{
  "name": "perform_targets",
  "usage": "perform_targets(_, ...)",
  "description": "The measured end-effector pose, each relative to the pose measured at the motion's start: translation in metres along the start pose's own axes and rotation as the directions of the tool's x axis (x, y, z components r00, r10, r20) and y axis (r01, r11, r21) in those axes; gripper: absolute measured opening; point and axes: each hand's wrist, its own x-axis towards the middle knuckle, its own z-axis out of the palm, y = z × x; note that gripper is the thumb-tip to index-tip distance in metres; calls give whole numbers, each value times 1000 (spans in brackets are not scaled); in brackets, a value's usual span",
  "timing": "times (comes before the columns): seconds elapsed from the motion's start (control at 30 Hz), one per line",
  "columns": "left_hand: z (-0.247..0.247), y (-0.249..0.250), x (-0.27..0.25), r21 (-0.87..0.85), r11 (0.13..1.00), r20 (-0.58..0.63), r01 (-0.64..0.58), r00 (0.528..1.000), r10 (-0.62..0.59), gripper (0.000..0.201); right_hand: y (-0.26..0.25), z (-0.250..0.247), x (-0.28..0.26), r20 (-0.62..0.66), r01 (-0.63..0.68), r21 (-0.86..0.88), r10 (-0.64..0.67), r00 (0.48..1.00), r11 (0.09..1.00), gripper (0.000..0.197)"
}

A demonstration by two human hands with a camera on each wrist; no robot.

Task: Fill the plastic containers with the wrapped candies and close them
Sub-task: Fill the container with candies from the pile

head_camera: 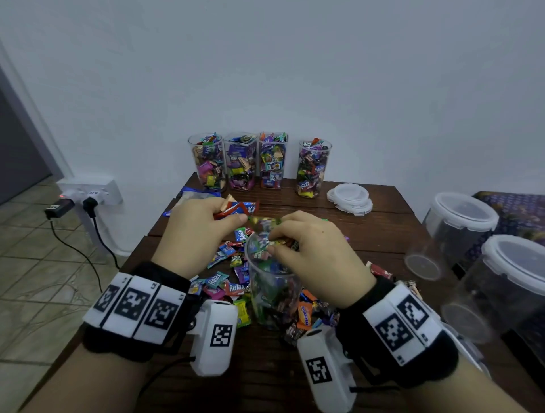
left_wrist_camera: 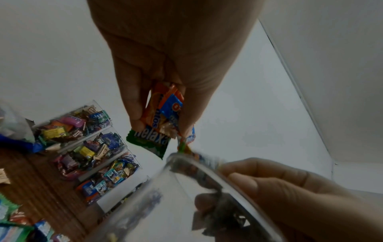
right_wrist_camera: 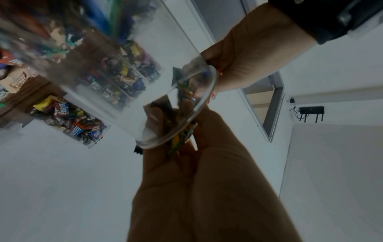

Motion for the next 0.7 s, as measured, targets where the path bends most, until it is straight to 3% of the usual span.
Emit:
perform_targets(0.17,-1,0,0,-27,1000,6,-1,1000,1,27,1,0,-1,-1,2,26,-2,1000,1000,21)
perform_targets(0.3,-3,4,-1,-47,999,-8,2,1000,-3,23,5,5,-8,-186,-5,206,44,982,979,17)
perform_targets(0.37,-4,6,-2,-72,997,-12,4,1000,-5,21,10,9,-17,-275,-23,355,128,953,935,27)
perform_targets(0.4,-4,8,-3,-85,996,-10,0,1000,0,20,13,12,-23,-269,-57,420,185,945,906,38)
perform_targets(0.47,-4,12,-4,-123,992,-2,-10,1000,10,18,20,21,-34,-138,-174,551,295,946,816,69)
perform_targets(0.57,0,20,-8,-204,979,36,-19,999,27,17,27,38,-42,73,-261,706,300,951,658,106)
perform_targets(0.6,2,22,-9,-214,977,70,-16,997,31,18,28,43,-42,99,-256,734,273,957,630,107)
perform_targets(0.7,10,24,-14,-206,979,170,4,985,32,15,28,48,-41,73,-191,751,209,975,631,75)
